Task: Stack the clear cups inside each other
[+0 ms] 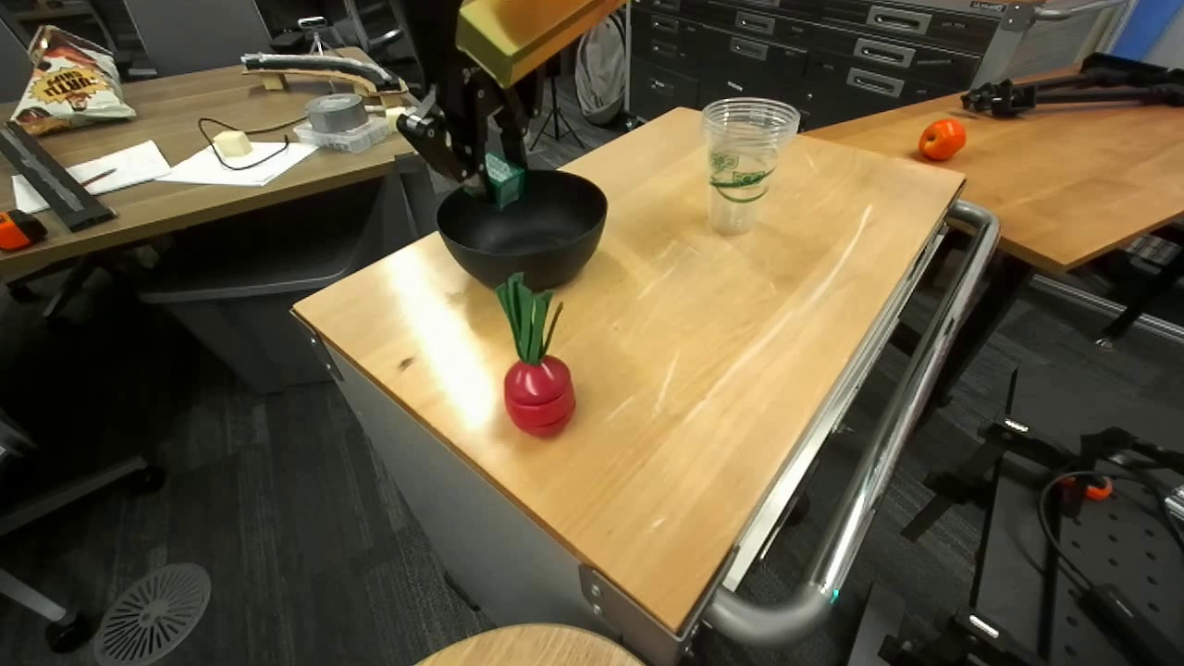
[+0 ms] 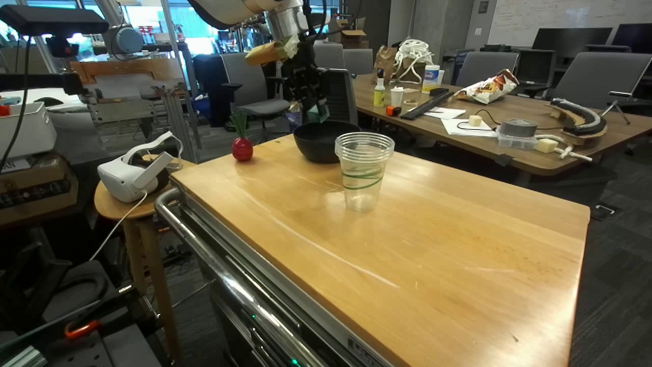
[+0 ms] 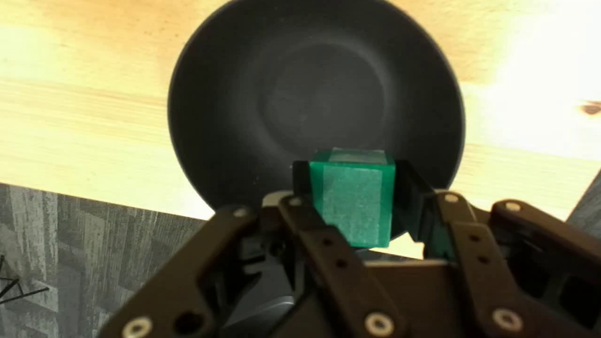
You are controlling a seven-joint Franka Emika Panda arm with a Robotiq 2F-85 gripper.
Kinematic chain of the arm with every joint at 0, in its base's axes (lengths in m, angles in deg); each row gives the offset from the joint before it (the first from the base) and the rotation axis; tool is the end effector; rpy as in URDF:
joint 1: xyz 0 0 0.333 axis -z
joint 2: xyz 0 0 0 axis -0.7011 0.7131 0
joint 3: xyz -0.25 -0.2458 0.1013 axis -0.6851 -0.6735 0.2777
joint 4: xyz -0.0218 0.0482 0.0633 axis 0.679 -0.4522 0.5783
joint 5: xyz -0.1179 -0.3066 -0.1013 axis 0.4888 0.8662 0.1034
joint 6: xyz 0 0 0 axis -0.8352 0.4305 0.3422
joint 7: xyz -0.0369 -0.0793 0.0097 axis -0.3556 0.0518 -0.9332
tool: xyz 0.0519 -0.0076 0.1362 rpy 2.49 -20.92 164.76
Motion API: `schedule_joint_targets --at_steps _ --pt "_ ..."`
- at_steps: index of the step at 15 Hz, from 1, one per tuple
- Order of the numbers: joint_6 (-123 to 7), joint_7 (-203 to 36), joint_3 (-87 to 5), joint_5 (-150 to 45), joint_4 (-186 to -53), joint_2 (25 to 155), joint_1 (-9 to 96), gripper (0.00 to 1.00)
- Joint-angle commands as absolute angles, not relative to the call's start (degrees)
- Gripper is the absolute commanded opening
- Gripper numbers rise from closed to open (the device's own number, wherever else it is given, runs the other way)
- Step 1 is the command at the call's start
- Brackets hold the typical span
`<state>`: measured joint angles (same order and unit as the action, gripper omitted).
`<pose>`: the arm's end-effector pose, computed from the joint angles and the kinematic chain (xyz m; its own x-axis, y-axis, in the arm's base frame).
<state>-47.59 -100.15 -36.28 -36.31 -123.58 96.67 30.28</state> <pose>0.6363 0.1448 0.4131 0.9825 0.0848 0.1661 0.0430 -0.9696 0.2407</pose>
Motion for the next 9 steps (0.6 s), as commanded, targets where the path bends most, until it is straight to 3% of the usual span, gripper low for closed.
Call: schedule_joint_targets --at_steps 1,9 --pt "-53.81 -107.54 -35.58 -36.54 -137.7 86.69 29.39 0.2" --pt "-56.13 -130.98 -30.23 -27.5 -162.89 70.0 27.5 0.2"
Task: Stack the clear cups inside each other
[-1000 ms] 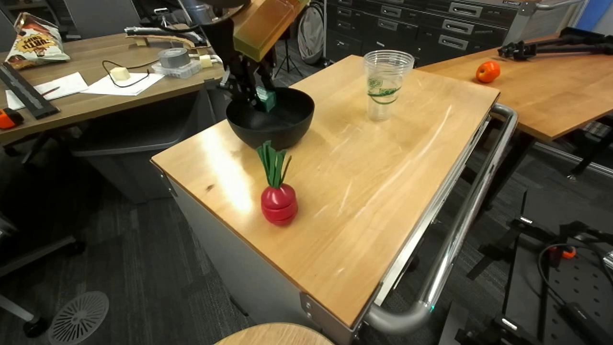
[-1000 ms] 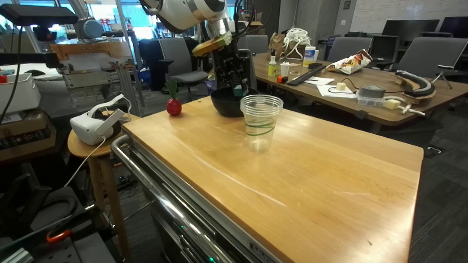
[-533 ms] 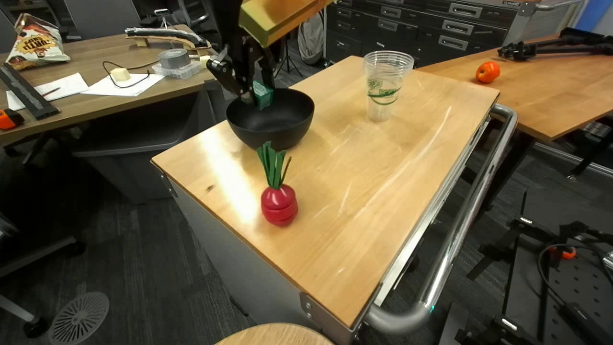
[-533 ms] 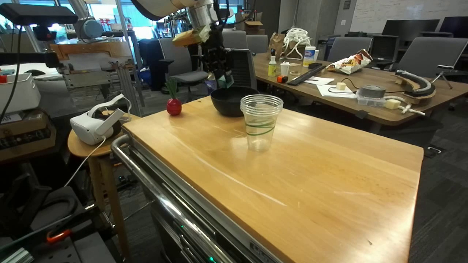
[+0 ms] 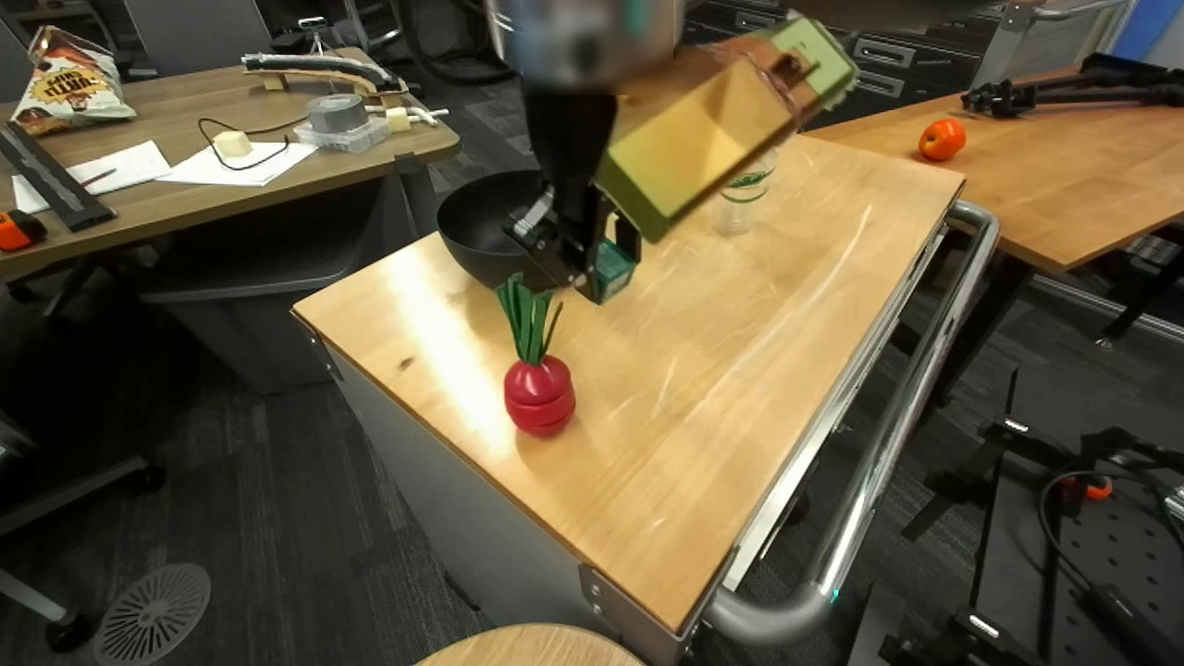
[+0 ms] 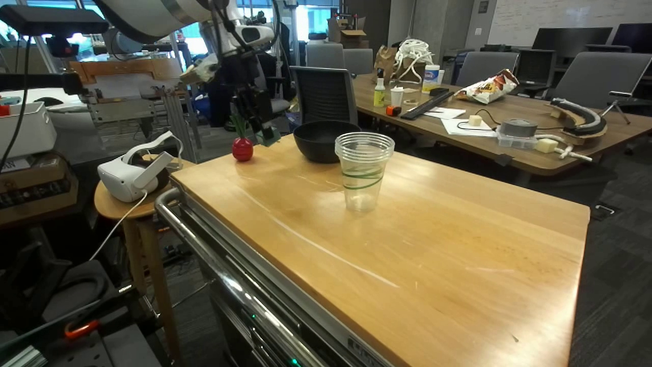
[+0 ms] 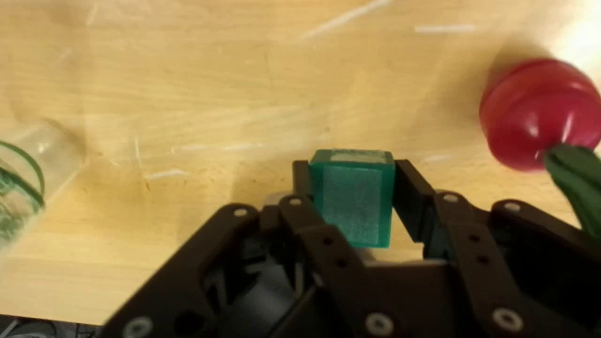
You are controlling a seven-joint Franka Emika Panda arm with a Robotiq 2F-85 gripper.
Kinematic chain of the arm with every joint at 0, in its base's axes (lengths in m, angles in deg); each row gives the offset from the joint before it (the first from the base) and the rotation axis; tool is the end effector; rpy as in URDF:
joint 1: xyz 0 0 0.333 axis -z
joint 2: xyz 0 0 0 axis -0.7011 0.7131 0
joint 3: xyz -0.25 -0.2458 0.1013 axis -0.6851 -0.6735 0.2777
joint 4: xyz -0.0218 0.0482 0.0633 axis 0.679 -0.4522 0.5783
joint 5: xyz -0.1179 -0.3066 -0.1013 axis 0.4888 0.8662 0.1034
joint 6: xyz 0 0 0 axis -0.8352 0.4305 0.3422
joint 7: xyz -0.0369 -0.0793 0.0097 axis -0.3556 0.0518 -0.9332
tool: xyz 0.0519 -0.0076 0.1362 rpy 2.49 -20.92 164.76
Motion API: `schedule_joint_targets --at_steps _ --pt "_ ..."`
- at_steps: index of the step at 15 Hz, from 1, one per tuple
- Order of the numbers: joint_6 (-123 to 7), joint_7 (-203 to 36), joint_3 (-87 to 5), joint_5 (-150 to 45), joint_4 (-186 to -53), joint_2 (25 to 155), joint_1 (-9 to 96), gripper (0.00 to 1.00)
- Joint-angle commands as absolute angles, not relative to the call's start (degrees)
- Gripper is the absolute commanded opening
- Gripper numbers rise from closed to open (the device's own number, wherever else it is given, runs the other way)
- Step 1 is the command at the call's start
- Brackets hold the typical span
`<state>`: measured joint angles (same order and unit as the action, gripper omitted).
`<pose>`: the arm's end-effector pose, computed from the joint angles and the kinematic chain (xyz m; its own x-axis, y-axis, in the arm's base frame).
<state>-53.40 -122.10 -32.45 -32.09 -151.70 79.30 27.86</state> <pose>0.4904 0.1664 0.3958 0.9785 -0.0955 0.1830 -0.1386 -0.9609 0.2397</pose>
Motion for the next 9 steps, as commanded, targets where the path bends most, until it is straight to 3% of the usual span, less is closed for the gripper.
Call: schedule_joint_targets --at_steps 1,9 --pt "-55.92 -132.94 -28.77 -26.75 -166.12 67.82 27.8 0.2" --pt "-69.57 -121.94 -27.72 -29.03 -175.61 63.17 33.41 0.2"
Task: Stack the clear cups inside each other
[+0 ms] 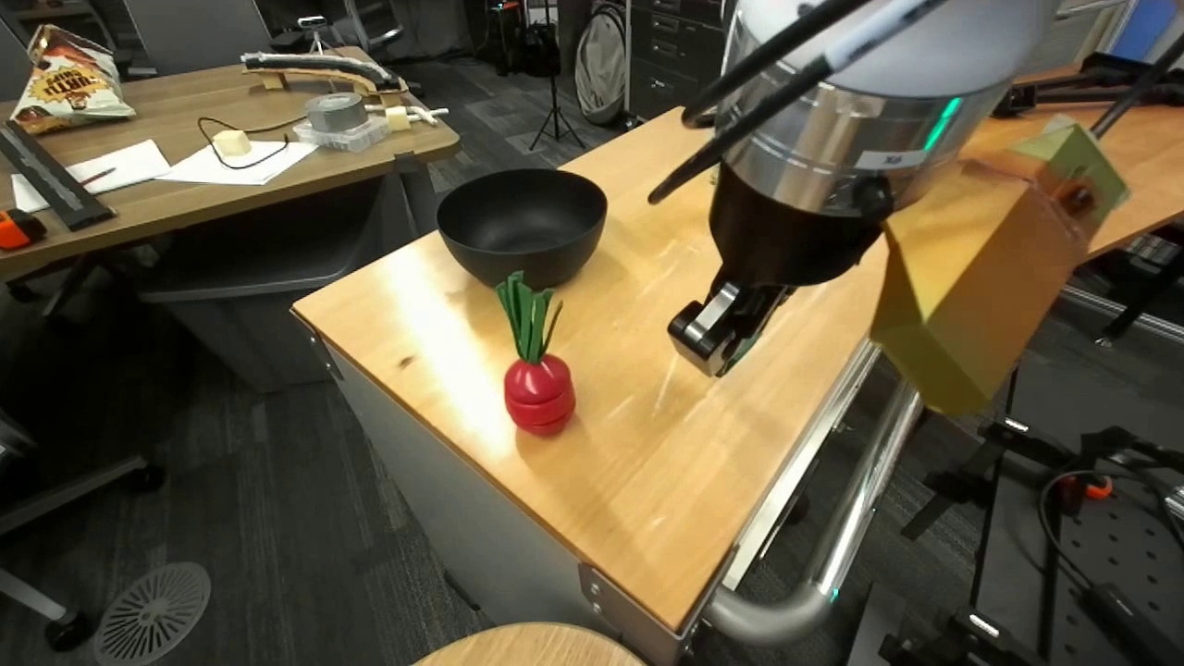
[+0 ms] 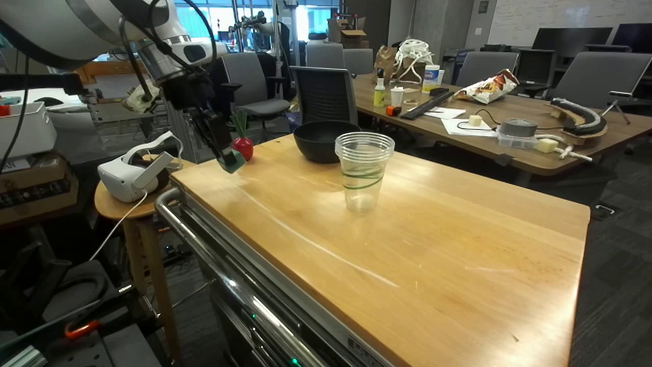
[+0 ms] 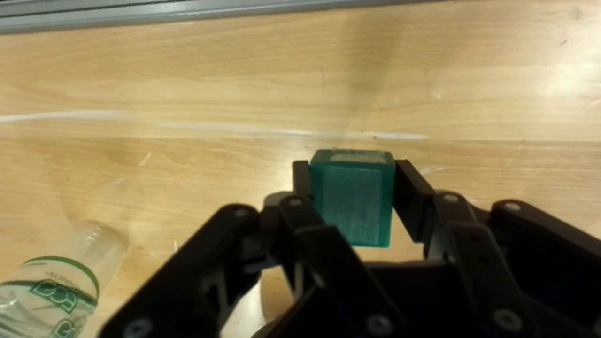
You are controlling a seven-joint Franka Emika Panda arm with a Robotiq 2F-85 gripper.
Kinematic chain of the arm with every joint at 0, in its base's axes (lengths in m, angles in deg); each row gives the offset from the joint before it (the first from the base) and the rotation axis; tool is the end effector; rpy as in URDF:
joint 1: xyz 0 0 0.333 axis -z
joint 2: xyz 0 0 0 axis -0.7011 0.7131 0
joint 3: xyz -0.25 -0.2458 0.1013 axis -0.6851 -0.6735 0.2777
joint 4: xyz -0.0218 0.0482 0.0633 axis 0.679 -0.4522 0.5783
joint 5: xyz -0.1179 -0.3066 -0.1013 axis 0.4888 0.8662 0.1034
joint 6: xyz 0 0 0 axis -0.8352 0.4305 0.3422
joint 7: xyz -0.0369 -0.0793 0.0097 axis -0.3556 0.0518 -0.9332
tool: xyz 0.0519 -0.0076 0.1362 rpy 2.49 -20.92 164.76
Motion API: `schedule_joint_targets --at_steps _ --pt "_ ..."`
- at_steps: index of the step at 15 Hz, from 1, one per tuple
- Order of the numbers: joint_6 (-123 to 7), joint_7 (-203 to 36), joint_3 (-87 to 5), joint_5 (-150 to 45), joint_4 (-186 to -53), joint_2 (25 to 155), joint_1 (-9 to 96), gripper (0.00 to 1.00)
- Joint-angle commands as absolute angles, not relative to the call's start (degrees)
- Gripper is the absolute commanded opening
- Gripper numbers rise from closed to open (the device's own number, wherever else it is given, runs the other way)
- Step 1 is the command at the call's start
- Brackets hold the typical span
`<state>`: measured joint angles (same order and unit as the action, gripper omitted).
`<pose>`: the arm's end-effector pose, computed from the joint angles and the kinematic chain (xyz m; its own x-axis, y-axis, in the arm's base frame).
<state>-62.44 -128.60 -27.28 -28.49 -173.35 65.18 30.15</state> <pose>0.3775 0.1550 0.3748 0.9709 -0.0619 0.2312 -0.1183 -0.9638 0.2388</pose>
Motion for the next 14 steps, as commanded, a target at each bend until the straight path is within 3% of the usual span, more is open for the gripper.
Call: schedule_joint_targets --at_steps 1,4,12,13,14 --pt "-71.54 -118.14 -28.21 -30.25 -174.5 64.65 34.25 0.2" --pt "-72.78 -106.27 -29.26 -36.94 -170.97 68.77 35.67 0.2" --pt "-61.36 -88.86 -28.91 -47.79 -160.01 77.16 35.72 0.2" --pt "-59.41 -89.21 -28.93 -47.02 -158.97 77.65 35.63 0.54" --pt "-57.19 -89.84 -28.96 -46.44 -157.99 78.04 35.51 0.72"
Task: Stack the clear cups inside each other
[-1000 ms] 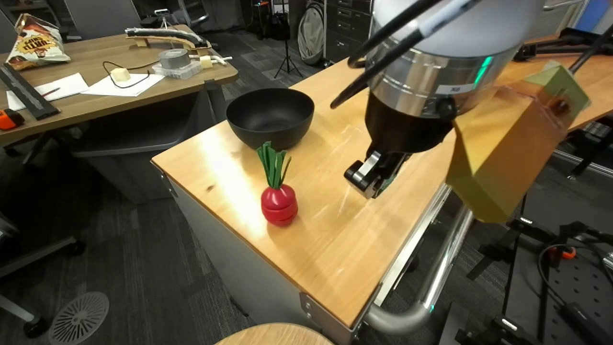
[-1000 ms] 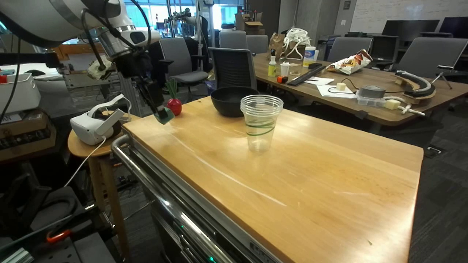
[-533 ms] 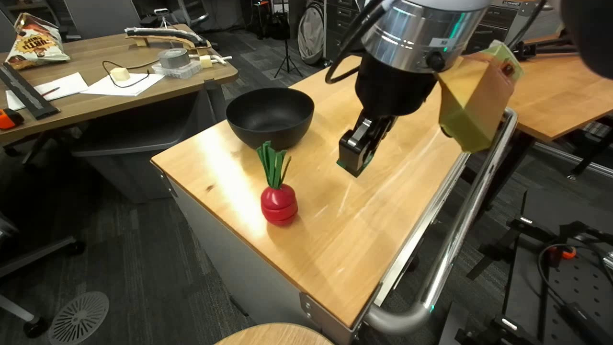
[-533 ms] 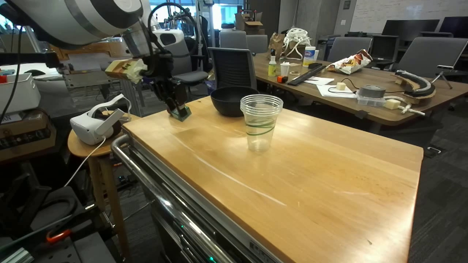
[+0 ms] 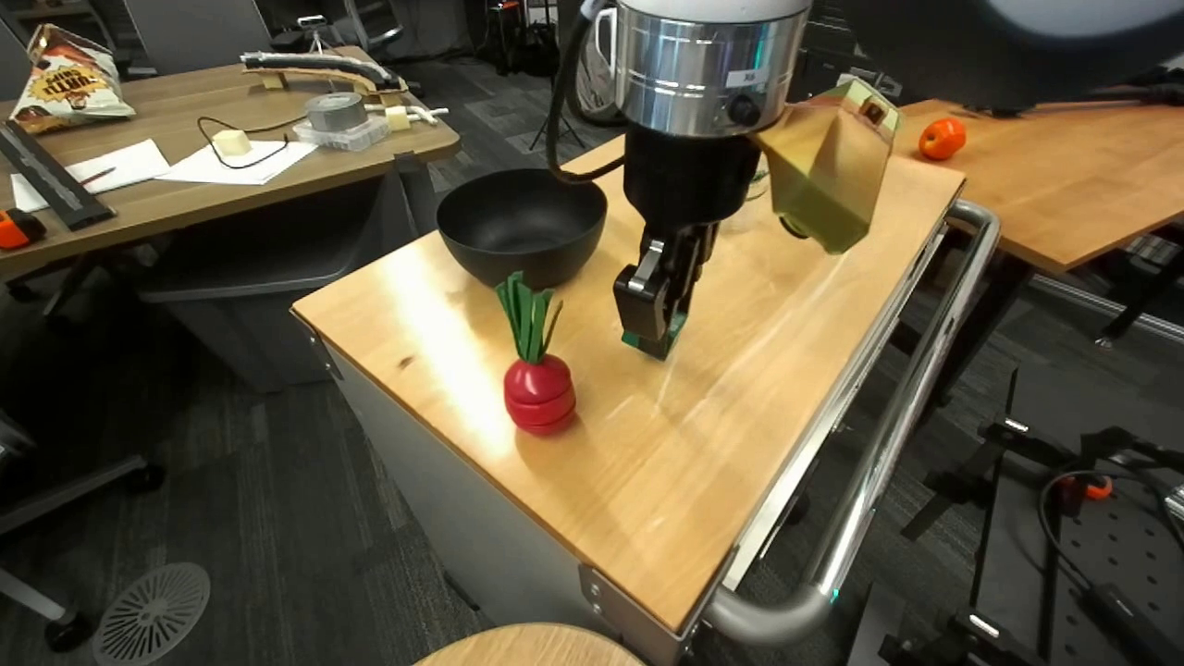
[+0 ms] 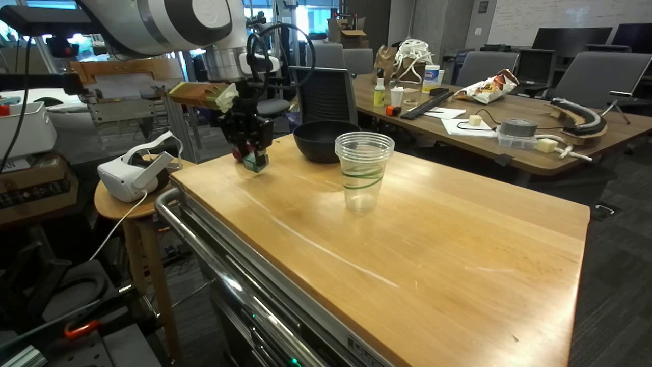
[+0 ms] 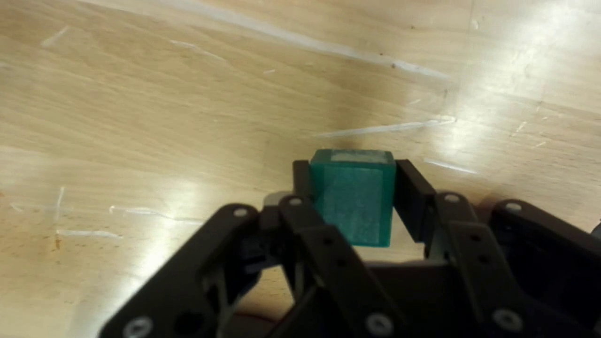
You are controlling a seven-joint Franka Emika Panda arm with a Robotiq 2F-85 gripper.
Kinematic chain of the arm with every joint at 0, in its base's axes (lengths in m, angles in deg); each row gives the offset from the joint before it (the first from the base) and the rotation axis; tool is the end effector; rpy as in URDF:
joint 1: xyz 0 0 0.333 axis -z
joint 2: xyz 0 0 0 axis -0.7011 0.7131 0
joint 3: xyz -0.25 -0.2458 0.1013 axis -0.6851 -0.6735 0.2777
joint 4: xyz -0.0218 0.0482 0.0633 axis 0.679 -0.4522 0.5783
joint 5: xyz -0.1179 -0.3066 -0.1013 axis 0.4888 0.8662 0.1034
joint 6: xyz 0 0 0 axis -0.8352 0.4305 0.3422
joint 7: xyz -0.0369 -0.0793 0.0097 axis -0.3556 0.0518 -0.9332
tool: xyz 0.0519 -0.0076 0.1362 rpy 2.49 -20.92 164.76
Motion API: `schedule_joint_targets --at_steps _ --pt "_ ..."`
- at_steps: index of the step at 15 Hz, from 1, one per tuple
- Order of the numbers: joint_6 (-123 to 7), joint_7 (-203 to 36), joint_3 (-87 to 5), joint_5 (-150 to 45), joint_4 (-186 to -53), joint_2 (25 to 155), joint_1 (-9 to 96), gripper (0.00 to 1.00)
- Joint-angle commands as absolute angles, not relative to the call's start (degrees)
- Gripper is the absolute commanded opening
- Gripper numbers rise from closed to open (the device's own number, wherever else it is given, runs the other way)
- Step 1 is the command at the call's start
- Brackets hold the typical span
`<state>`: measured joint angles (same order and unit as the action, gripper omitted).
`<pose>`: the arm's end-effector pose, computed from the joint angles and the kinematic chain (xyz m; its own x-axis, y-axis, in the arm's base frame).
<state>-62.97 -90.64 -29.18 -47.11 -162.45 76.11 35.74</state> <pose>0.4585 0.1324 0.3625 0.9793 0.1945 0.0567 0.1893 -0.9782 0.0855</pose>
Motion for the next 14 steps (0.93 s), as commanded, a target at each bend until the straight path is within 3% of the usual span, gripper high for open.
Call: schedule_joint_targets --at_steps 1,4,12,13,14 --pt "-55.66 -90.14 -29.0 -45.97 -157.39 78.12 35.42 0.79" --pt "-52.11 -90.48 -28.95 -45.08 -156.52 76.95 35.16 0.99" --pt "-57.59 -101.57 -27.52 -39.16 -169.76 55.03 36.47 0.99" --pt "-55.2 -97.38 -27.53 -41.15 -163.52 63.21 36.43 0.99" --pt "-55.3 -98.68 -27.21 -40.88 -165.42 60.17 36.74 1.0"
